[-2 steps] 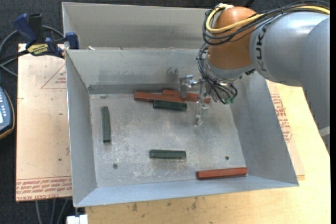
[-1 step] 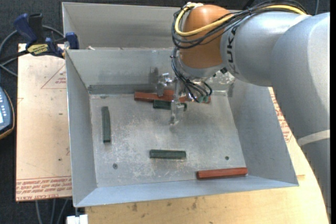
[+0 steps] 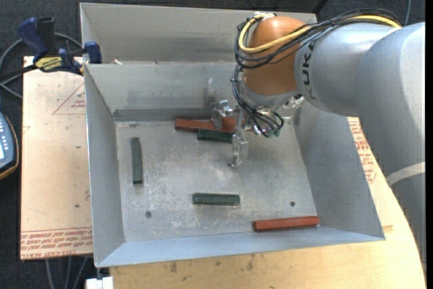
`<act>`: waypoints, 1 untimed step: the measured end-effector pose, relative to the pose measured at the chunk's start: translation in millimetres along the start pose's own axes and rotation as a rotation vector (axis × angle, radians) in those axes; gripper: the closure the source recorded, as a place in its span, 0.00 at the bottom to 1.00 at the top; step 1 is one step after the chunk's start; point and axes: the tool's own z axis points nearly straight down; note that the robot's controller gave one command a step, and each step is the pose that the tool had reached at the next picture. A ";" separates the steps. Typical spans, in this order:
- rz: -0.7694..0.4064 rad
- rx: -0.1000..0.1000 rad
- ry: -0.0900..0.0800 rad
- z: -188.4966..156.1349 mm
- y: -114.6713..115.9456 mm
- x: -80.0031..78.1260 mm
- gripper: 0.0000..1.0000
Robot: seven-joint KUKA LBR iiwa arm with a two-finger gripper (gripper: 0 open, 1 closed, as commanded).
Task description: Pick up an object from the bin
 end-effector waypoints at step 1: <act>-0.002 0.000 0.004 -0.1 0.6 0.1 1.00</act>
Offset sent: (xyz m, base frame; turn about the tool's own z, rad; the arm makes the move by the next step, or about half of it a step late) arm 0.0000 0.0000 0.0000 0.0000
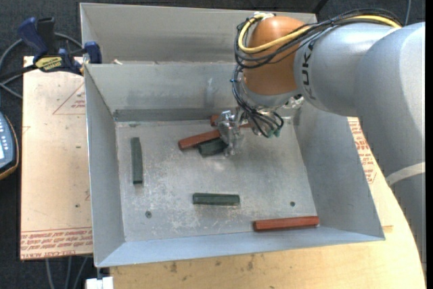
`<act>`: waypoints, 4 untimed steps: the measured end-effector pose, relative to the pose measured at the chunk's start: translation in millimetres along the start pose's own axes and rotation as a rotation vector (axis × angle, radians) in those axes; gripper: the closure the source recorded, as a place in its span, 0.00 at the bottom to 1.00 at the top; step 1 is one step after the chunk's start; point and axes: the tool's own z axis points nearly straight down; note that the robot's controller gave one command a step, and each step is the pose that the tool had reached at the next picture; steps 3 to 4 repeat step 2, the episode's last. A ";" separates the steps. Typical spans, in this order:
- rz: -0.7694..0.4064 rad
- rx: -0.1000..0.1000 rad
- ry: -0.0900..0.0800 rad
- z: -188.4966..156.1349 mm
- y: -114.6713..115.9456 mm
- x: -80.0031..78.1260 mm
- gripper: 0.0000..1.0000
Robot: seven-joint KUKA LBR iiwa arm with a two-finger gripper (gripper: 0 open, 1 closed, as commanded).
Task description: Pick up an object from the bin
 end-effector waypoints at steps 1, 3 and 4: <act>0.251 0.000 -0.003 -78.6 12.9 48.5 1.00; 0.233 0.001 -0.009 -144.5 22.7 38.1 1.00; 0.233 0.001 -0.009 -144.5 22.7 38.1 1.00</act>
Offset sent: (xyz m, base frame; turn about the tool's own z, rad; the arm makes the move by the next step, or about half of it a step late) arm -0.0517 -0.0003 0.0767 0.2511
